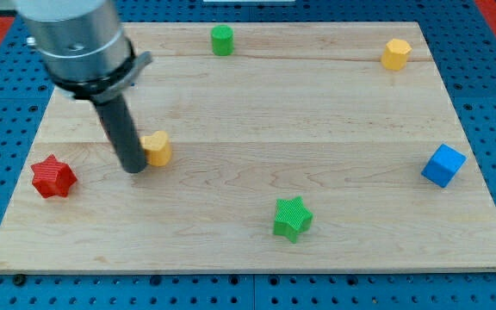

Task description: Nudge green star a bit left

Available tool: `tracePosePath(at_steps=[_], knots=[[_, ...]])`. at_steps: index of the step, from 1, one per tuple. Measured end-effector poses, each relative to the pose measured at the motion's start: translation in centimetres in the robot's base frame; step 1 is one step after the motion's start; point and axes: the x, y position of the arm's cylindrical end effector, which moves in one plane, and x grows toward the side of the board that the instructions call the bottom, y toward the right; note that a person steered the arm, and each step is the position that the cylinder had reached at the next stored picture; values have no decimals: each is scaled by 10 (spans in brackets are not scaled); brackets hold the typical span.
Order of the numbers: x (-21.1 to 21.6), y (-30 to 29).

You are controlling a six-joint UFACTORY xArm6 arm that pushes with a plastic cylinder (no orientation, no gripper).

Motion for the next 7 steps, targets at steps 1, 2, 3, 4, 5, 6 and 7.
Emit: tracePosePath(at_steps=[1, 2, 3, 4, 5, 6, 7], knots=[[-16, 43], [5, 143], [30, 193], [32, 196], [31, 204], [31, 228], [35, 249]])
